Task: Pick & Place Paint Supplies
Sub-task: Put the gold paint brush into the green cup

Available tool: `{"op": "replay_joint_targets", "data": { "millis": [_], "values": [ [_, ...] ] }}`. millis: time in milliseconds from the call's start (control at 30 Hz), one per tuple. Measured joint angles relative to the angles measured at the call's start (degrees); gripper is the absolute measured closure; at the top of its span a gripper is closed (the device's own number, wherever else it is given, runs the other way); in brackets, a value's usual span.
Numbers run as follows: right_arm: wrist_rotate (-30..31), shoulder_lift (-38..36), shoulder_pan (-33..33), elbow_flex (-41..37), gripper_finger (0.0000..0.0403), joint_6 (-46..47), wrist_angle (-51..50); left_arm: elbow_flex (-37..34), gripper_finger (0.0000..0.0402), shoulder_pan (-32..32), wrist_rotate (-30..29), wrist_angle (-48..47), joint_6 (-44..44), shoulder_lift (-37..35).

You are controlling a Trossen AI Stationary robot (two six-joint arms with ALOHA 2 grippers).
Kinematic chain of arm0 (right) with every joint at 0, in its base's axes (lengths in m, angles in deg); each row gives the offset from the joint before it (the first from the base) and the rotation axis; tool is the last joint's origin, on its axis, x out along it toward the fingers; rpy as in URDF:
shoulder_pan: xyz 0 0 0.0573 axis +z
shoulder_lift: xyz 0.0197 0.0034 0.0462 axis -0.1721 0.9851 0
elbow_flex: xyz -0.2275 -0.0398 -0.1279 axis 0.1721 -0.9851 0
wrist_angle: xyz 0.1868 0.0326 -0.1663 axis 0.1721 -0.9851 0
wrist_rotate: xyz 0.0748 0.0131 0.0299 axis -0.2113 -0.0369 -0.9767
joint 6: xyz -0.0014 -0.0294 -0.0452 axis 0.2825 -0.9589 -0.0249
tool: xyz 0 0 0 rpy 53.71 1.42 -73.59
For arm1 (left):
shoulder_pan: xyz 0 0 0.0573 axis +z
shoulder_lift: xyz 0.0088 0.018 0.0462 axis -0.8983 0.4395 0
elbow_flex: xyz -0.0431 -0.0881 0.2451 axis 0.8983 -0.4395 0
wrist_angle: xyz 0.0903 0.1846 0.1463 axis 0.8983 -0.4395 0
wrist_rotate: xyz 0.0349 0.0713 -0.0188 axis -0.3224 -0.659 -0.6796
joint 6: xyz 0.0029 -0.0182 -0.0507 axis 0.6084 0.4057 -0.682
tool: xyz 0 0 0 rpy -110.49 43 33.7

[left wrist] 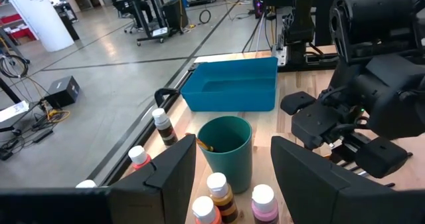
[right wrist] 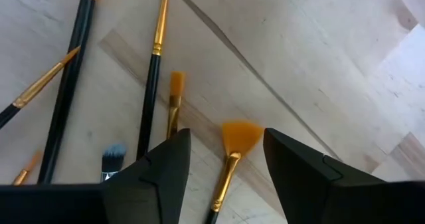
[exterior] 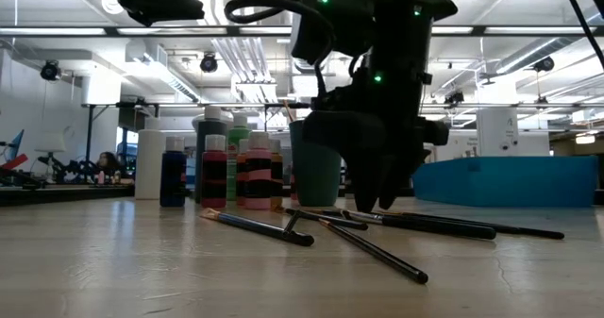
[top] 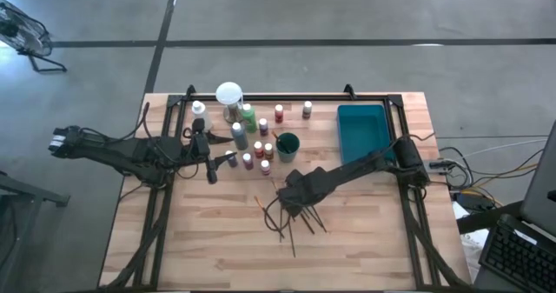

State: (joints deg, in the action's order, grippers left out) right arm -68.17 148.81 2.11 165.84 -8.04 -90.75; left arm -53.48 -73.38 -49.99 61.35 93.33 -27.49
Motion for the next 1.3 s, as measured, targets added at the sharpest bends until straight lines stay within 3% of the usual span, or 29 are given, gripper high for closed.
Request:
{"op": "replay_joint_targets", "data": {
  "millis": [1000,1300],
  "values": [
    [3.0,0.1,-1.9,-2.3,0.0310,-3.7,0.2,0.0,0.0200,0.0,0.0,0.0,0.0,0.0],
    [3.1,0.0,-1.9,-3.1,0.0379,-4.1,0.7,0.0,0.0200,0.0,0.0,0.0,0.0,0.0]
  ]
}}
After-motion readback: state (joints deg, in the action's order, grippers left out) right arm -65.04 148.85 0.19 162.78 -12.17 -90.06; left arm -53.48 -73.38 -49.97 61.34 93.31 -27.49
